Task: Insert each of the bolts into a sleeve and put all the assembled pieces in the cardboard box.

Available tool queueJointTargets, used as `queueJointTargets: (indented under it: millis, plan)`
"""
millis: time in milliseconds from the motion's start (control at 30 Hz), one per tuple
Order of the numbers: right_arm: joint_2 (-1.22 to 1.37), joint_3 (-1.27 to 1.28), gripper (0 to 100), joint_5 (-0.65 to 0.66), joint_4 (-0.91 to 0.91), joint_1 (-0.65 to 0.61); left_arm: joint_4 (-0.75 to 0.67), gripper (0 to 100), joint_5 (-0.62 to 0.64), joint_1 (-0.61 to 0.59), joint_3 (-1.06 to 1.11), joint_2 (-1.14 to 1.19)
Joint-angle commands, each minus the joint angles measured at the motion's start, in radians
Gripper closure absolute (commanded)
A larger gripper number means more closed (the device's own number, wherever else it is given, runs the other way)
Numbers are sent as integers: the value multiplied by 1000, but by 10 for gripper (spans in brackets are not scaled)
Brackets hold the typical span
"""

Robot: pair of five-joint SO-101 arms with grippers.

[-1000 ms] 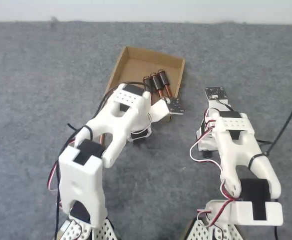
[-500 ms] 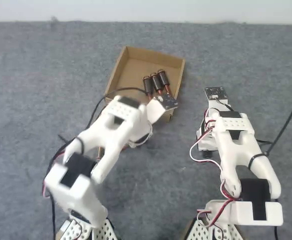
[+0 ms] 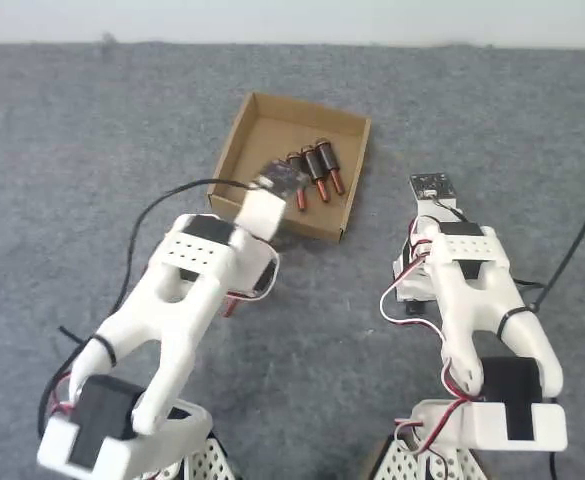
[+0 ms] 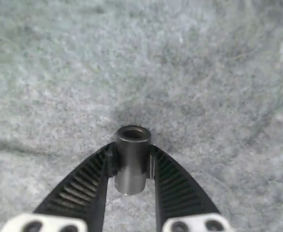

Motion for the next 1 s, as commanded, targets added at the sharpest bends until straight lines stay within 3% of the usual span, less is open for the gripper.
queueJointTargets:
  millis: [0, 167, 333, 733, 967]
  plan:
    - [-2, -54, 991, 6, -15, 19, -34, 985, 35, -66, -19, -77]
    - [-2, -52, 991, 6, -15, 19, -34, 969, 37, -66, -16, -71]
    - [-2, -52, 991, 6, -15, 19, -41, 822, 35, -68, 13, -69]
    - [-2, -52, 991, 8, -15, 19, -97, 858, 43, -77, 27, -5]
    - [-2, -51, 991, 12, -15, 19, -107, 859, 144, -169, -5, 6]
